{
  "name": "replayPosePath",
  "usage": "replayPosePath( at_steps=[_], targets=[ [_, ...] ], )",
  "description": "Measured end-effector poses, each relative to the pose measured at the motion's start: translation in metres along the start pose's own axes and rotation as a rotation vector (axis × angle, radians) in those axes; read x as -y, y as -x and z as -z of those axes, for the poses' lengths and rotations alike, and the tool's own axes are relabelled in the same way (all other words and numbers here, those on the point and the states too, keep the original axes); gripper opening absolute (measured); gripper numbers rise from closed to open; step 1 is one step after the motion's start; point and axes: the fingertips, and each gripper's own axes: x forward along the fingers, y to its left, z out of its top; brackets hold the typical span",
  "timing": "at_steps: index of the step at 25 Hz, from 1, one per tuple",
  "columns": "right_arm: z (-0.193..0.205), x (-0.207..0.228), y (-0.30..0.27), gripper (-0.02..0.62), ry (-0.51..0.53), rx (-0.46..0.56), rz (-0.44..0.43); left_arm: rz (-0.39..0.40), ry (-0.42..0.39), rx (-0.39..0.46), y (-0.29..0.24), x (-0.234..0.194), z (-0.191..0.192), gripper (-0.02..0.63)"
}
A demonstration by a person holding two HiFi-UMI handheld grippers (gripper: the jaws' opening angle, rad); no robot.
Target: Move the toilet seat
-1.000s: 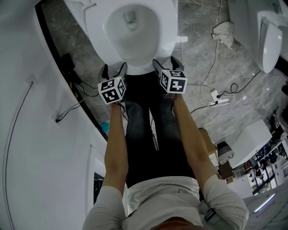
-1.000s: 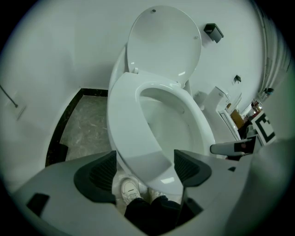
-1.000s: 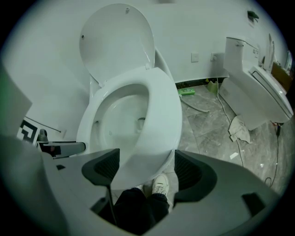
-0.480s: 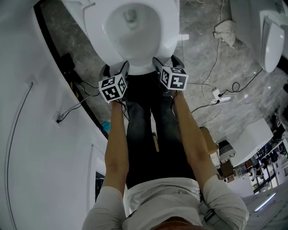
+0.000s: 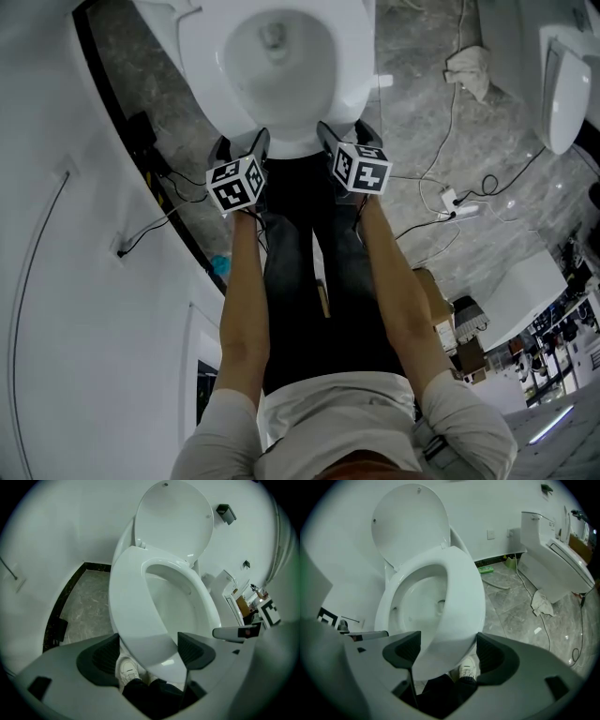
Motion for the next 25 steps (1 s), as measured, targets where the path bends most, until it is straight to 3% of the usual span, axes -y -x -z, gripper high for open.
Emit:
replayPosePath(
  at_steps=[25],
  targets=[
    [-0.009,-0.012,0.035,0.385,0.009,0.062,-0.031,0.011,0.015,0.064,0.034,0.009,-0.013,0.391]
  ],
)
